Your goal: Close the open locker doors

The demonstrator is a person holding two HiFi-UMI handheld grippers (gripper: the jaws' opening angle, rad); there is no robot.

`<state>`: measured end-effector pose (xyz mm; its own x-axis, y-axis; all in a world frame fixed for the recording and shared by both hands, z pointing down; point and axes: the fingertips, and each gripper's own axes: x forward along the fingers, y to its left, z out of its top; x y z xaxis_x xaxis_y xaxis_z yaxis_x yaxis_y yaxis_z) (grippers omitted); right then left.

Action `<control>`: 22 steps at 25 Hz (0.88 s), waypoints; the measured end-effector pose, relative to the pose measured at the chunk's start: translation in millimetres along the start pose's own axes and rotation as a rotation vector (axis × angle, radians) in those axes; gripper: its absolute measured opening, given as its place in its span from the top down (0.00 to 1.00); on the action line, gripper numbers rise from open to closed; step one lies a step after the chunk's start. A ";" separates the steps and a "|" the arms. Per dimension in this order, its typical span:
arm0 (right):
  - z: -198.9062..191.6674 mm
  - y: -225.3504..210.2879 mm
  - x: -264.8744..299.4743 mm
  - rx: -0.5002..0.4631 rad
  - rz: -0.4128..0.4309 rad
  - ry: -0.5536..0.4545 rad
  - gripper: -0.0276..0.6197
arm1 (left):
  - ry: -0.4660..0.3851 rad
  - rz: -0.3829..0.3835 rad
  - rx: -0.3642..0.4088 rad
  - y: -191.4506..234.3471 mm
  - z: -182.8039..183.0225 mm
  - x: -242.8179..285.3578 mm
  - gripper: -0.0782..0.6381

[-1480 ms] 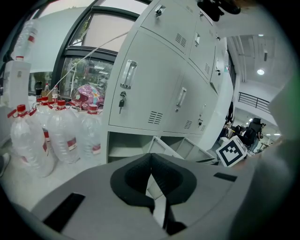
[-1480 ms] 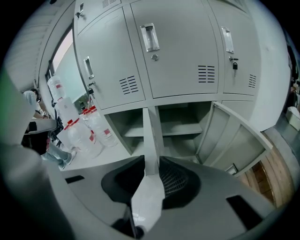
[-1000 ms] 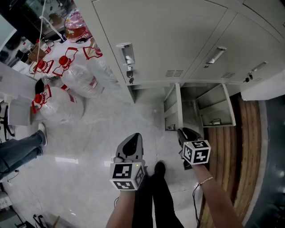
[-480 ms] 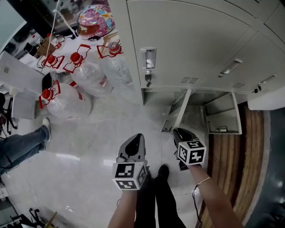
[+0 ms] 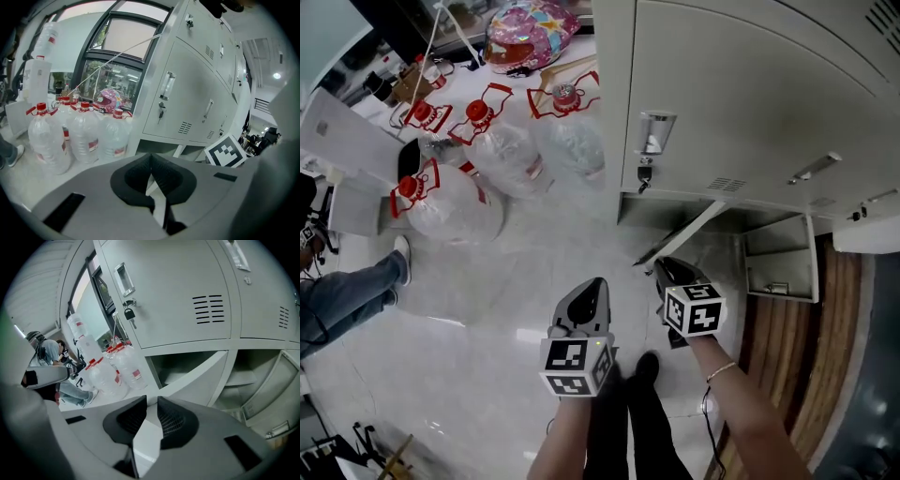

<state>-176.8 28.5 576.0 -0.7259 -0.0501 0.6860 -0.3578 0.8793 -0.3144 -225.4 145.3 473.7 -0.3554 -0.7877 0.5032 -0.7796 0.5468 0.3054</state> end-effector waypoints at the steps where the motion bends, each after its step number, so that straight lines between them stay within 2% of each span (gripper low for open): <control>1: 5.0 3.2 6.1 -0.003 0.006 -0.004 0.84 | 0.000 0.003 -0.003 3.7 1.0 1.4 0.86; 11: 38.6 11.4 64.0 -0.063 0.017 0.011 0.88 | 0.015 0.025 -0.008 32.5 6.8 20.2 0.86; 22: 72.9 3.8 104.6 -0.065 -0.013 0.006 0.89 | 0.018 0.039 -0.024 45.7 8.8 27.4 0.86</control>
<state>-296.9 -7.9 598.8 -0.7178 -0.0595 0.6937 -0.3285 0.9074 -0.2622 -275.4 146.2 494.3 -0.3761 -0.7604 0.5295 -0.7527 0.5840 0.3040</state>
